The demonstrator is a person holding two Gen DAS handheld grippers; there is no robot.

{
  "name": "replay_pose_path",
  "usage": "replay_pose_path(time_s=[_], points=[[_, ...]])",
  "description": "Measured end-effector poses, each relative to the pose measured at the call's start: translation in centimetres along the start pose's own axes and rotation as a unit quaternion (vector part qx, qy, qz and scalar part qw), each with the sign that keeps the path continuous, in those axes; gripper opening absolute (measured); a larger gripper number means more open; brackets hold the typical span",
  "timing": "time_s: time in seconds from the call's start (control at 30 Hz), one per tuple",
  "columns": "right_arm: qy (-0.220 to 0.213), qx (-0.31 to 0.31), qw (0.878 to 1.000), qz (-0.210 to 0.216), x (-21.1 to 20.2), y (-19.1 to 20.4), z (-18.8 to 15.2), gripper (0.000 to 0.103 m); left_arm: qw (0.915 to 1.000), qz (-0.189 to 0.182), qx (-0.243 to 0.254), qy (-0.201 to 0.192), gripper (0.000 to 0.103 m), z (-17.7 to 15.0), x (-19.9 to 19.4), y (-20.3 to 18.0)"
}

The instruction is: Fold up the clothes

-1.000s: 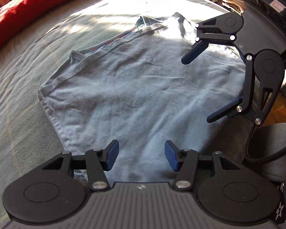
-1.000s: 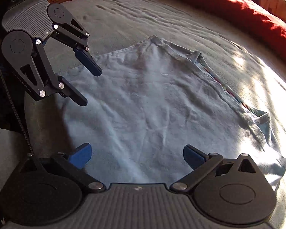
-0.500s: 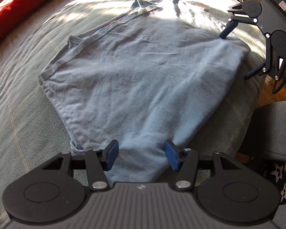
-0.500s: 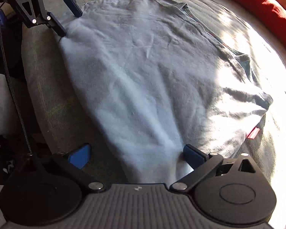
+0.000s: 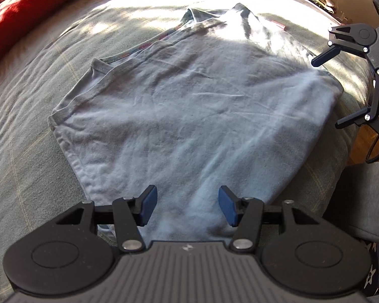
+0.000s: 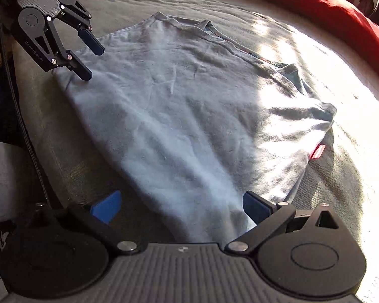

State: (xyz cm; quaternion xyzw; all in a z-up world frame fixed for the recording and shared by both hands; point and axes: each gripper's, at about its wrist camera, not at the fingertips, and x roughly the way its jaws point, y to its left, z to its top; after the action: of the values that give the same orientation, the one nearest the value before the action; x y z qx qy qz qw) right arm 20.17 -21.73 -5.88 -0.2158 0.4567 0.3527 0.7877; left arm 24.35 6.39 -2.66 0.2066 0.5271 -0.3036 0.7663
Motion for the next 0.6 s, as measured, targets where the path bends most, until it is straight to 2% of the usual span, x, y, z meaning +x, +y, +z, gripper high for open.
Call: replay_pose_path(time_s=[0.17, 0.33, 0.43, 0.6], points=[[-0.023, -0.005, 0.998, -0.051, 0.4, -0.9, 1.1, 0.103, 0.9998, -0.007, 0.014, -0.014, 0.055, 1.7, 0.8, -0.8], [0.02, -0.005, 0.999, -0.048, 1.9, -1.5, -0.9, 0.103, 0.9999, -0.007, 0.011, 0.005, 0.055, 1.1, 1.6, -0.9], [0.026, 0.007, 0.998, -0.051, 0.9, -1.6, -1.6, 0.103, 0.9998, -0.005, 0.0, 0.021, 0.055, 0.1, 1.4, -0.6], [-0.009, -0.008, 0.997, -0.08, -0.4, -1.1, -0.3, 0.103, 1.0, -0.01, 0.003, 0.0, 0.055, 1.3, 0.9, -1.0]])
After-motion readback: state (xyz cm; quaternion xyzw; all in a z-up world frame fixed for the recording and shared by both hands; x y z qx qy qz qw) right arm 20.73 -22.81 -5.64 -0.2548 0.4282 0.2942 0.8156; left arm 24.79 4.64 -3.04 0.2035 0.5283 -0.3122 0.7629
